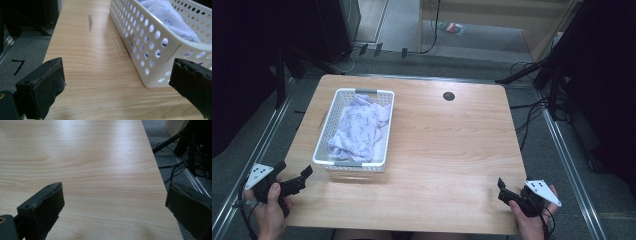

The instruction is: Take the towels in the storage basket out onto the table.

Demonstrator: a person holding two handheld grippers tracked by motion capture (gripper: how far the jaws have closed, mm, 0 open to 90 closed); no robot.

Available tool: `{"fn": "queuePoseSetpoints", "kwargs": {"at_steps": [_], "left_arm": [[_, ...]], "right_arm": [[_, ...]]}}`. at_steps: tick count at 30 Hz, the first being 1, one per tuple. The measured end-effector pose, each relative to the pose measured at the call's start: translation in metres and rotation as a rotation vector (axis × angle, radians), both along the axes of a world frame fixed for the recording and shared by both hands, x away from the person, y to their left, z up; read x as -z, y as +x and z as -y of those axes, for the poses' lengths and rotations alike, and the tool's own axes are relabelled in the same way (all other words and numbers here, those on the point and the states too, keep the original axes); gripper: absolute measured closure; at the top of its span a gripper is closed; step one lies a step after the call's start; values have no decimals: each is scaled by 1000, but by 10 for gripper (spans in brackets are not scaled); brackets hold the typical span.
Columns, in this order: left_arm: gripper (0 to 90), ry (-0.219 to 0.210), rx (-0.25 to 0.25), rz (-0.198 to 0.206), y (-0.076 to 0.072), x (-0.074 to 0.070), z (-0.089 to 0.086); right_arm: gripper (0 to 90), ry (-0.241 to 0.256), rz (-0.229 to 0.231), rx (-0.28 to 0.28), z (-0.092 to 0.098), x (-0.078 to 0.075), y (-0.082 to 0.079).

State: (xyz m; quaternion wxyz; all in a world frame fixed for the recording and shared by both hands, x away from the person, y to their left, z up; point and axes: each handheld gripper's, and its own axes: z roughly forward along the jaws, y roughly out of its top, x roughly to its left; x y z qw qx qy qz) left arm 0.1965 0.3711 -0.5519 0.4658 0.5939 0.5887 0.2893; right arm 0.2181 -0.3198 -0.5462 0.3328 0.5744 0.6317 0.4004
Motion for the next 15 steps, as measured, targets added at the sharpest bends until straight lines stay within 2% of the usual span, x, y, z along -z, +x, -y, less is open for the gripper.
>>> {"fn": "queuePoseSetpoints", "kwargs": {"at_steps": [2,9,14,15], "left_arm": [[3,-10,15,-11,-1,-2,-1],[3,-8,14,-1,-5,-8,-3],[3,-9,28,32,-7,-22,-4],[3,3,42,42,-9,-30,-4]], "right_arm": [[23,3,-4,2,0,0,0],[23,25,-6,3,2,0,0],[23,26,-11,2,3,0,1],[24,30,-11,3,3,0,0]]}}
